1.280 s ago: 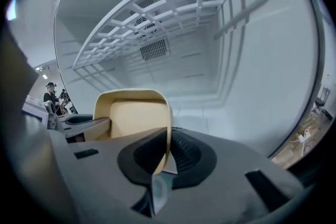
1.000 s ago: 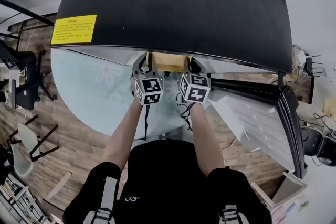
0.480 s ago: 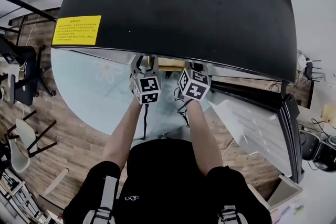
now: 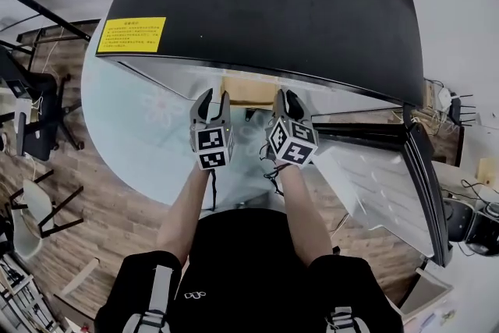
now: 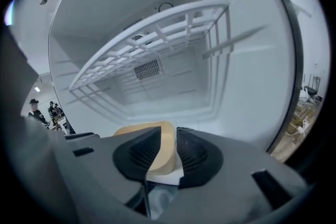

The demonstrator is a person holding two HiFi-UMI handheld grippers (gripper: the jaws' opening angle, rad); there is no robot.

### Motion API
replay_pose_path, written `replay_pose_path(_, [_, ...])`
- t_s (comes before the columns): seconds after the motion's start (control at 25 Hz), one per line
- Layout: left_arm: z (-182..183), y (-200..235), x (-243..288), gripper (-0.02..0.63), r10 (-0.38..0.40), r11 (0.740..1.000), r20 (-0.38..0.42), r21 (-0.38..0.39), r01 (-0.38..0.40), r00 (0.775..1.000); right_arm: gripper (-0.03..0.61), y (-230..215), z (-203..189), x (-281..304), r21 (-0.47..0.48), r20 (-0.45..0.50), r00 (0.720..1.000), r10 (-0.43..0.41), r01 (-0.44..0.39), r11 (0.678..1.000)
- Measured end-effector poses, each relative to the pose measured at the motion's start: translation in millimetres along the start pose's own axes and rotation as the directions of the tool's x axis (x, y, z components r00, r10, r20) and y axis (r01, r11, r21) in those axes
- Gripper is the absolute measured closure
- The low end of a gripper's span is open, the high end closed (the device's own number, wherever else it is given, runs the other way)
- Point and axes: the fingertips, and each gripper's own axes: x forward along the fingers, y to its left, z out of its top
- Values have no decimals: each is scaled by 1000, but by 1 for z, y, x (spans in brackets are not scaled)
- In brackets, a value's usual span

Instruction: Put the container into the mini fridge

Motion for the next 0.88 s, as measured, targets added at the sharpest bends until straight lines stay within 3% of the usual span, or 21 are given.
replay_pose_path(0.16, [16,-4,-26,481,-15,999,41,-48,17,999,502,10,5,-18,-13,30,999,44,-44,999])
replay_pose_path(0.32, [26,0,-59,563,22,992,86,-125,-11,996,571,20,8,-40,-19,63,995,83,-82,996])
replay_pose_path(0.76, [32,5,-115,565,56,977,112,-211,-31,992,572,52,15,-89,-101,111,978,177,-166,981])
replay_pose_path(0.88, [34,6,-129,614,65,969,111,-243,-36,992,572,58,15,-101,-119,107,975,197,-184,976])
